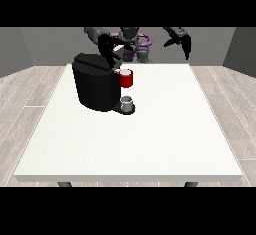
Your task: Insert the coffee pod into the coffee machine and close the lid
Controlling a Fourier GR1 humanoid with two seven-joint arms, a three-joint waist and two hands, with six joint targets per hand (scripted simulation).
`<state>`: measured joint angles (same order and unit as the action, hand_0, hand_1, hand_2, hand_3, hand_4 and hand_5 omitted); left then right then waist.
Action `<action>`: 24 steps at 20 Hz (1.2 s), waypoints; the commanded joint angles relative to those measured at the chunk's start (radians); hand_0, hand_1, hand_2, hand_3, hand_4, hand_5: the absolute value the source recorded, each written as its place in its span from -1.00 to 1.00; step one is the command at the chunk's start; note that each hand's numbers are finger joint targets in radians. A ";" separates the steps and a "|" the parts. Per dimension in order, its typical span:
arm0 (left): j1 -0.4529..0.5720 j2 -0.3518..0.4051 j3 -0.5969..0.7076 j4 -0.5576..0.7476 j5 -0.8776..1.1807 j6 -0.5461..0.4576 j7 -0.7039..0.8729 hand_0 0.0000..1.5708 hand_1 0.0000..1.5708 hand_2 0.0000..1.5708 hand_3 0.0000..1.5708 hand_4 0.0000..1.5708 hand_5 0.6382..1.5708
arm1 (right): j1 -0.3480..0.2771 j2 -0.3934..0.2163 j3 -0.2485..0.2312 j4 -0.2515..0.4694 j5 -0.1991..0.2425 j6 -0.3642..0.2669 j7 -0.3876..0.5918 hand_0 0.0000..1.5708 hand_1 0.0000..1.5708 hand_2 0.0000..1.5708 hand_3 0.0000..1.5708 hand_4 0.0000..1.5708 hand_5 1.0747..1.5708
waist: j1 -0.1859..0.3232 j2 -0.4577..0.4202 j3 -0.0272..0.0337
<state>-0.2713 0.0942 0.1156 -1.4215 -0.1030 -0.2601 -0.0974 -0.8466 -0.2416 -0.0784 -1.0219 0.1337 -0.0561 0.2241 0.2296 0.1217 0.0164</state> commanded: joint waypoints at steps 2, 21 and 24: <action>-0.016 0.004 -0.004 0.018 0.004 -0.014 -0.005 -1.00 -1.00 -1.00 -1.00 -0.44 1.00 | -0.099 0.056 0.066 -0.052 0.017 0.029 -0.053 -1.00 -1.00 -1.00 -1.00 -0.72 1.00 | 0.084 0.010 -0.0168; -0.181 -0.016 -0.065 0.021 0.016 -0.071 -0.021 -1.00 -1.00 -1.00 -1.00 -1.00 1.00 | -0.230 -0.077 -0.021 -0.133 0.064 0.040 0.095 -1.00 -1.00 -1.00 -1.00 -1.00 1.00 | 0.306 0.170 -0.0153; -0.200 -0.023 -0.075 0.033 0.020 -0.083 -0.025 -1.00 -1.00 -1.00 -1.00 -0.65 1.00 | -0.243 -0.089 -0.037 -0.172 0.060 0.038 0.143 -1.00 -1.00 -1.00 -1.00 -1.00 1.00 | 0.336 0.189 -0.0156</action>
<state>-0.4387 0.0690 0.0469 -1.3968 -0.0921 -0.3230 -0.1240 -0.9808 -0.4380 -0.1825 -1.1323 0.2270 -0.0293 0.5043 0.4625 0.2840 0.0478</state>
